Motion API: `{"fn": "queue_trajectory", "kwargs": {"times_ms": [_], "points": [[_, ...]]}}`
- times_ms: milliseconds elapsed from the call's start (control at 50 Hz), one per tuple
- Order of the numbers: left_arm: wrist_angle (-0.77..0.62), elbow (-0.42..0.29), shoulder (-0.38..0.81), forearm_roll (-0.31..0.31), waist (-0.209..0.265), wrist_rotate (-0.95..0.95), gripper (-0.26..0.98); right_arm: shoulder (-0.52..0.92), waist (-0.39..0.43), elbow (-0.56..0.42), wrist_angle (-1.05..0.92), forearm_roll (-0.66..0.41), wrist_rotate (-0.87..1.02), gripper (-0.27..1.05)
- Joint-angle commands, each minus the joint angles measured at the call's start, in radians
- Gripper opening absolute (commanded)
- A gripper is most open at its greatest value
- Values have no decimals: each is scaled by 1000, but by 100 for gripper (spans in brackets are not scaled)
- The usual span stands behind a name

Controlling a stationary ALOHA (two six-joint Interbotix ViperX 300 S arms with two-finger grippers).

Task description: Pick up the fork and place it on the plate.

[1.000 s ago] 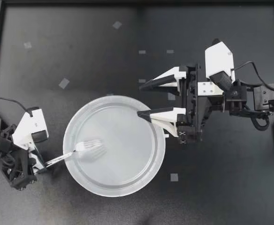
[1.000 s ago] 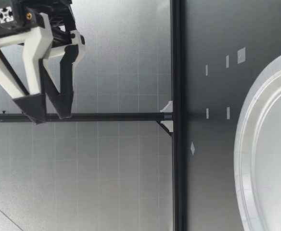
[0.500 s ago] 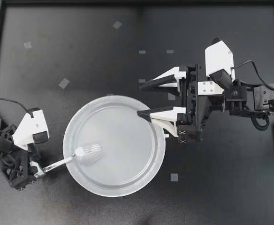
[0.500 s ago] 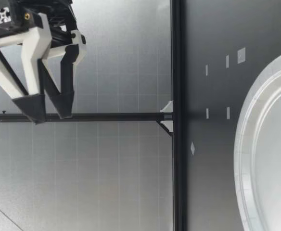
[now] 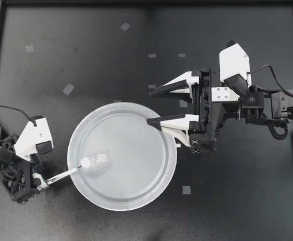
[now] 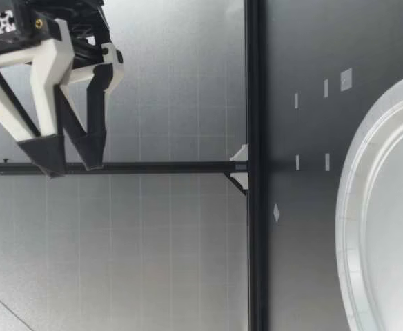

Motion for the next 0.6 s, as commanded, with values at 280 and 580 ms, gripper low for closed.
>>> {"fn": "queue_trajectory", "kwargs": {"times_ms": [280, 580], "points": [[66, -55, 63, 2, -2, 3, 66, -23, -6, -15, -20, 2, 0, 81], [63, -75, 89, 3, -2, 3, 66, -15, -9, -15, -20, 2, 0, 81]]}}
